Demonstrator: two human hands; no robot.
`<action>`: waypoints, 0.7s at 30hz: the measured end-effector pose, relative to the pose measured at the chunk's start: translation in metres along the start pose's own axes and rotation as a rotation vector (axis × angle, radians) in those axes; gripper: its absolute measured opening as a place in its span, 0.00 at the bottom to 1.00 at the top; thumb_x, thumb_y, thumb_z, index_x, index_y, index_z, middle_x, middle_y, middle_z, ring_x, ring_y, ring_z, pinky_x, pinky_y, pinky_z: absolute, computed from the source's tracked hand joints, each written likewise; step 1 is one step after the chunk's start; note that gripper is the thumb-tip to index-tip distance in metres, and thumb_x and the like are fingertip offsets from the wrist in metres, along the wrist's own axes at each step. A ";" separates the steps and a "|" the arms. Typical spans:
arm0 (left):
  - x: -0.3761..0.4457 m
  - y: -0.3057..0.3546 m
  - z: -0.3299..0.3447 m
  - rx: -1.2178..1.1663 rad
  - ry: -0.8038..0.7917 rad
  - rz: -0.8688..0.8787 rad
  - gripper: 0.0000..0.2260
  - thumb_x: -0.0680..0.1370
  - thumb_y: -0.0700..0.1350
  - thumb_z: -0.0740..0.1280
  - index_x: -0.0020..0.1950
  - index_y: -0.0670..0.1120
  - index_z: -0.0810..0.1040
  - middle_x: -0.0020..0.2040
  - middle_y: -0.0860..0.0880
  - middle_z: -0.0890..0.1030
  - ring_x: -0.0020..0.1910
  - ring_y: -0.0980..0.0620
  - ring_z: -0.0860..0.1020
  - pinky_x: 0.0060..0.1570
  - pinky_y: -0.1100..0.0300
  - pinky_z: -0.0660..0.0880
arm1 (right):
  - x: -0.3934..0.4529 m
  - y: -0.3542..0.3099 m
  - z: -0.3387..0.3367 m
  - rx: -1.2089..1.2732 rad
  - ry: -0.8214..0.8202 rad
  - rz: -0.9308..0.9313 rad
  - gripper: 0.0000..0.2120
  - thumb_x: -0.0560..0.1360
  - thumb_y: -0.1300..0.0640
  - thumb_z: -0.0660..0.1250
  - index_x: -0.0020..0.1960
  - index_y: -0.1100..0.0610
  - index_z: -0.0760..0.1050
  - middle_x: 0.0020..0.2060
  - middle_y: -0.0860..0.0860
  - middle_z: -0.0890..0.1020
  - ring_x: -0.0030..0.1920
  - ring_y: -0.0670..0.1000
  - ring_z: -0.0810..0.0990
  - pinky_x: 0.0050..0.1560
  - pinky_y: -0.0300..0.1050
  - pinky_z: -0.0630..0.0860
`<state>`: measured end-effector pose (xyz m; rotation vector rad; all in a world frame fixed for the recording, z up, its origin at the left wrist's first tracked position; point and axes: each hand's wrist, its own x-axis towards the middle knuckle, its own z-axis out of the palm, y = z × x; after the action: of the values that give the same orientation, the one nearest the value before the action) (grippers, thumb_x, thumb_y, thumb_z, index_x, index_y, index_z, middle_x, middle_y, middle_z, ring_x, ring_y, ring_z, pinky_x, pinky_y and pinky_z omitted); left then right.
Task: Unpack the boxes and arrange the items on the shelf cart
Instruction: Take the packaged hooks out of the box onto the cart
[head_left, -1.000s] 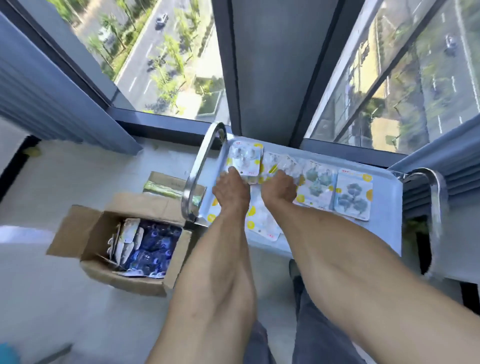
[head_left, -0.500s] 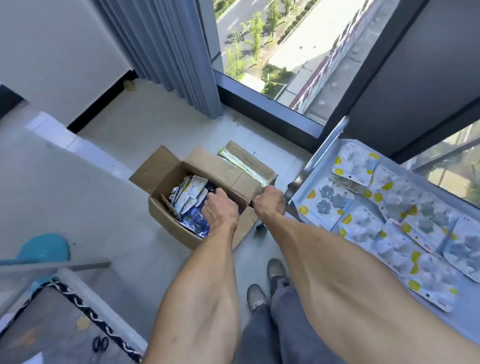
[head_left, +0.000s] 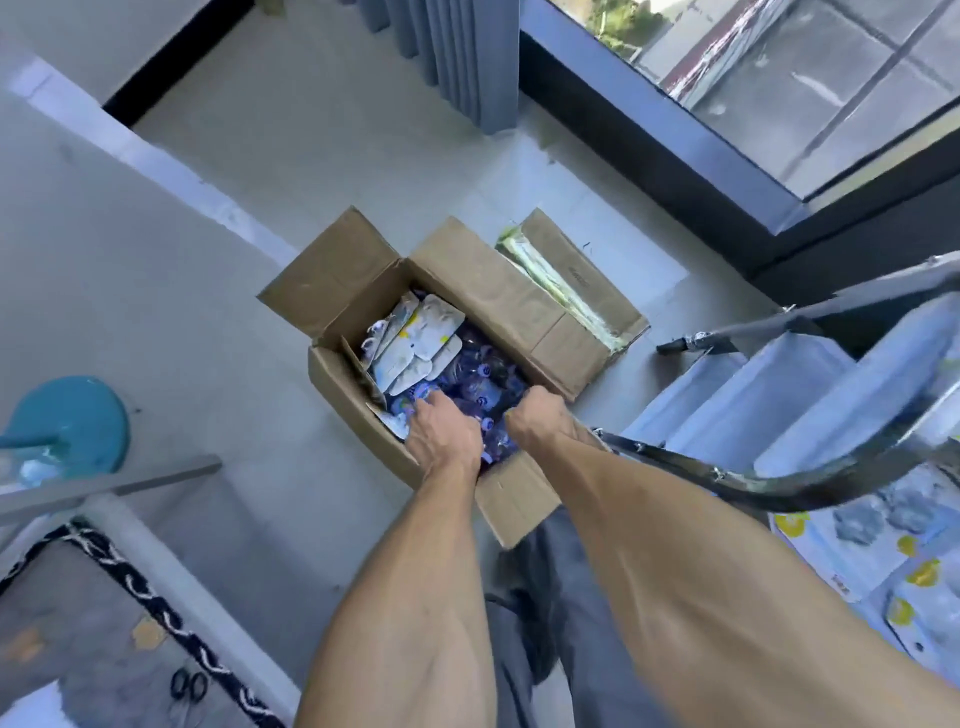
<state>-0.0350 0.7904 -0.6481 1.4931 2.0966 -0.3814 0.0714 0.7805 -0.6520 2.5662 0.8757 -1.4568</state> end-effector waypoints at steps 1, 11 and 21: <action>0.017 -0.001 0.011 0.002 -0.003 -0.003 0.16 0.76 0.44 0.66 0.63 0.41 0.74 0.61 0.41 0.76 0.60 0.42 0.76 0.53 0.50 0.73 | 0.019 -0.004 0.008 -0.016 -0.007 -0.001 0.13 0.73 0.59 0.62 0.55 0.60 0.78 0.54 0.59 0.82 0.53 0.59 0.81 0.43 0.45 0.72; 0.177 -0.032 0.110 0.059 -0.034 -0.056 0.17 0.77 0.43 0.64 0.64 0.40 0.72 0.63 0.39 0.74 0.62 0.40 0.74 0.54 0.48 0.73 | 0.151 -0.024 0.115 -0.044 -0.091 0.021 0.15 0.77 0.59 0.62 0.61 0.63 0.74 0.60 0.61 0.78 0.60 0.61 0.77 0.55 0.49 0.75; 0.296 -0.060 0.161 0.179 0.077 0.129 0.20 0.74 0.43 0.66 0.65 0.40 0.69 0.67 0.40 0.68 0.65 0.41 0.68 0.58 0.48 0.68 | 0.250 -0.054 0.181 0.159 -0.025 0.159 0.13 0.76 0.61 0.61 0.58 0.62 0.75 0.56 0.61 0.80 0.58 0.61 0.78 0.50 0.45 0.73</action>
<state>-0.1227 0.9186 -0.9536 1.7624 2.0558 -0.4800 0.0024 0.8787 -0.9413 2.6498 0.5581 -1.5661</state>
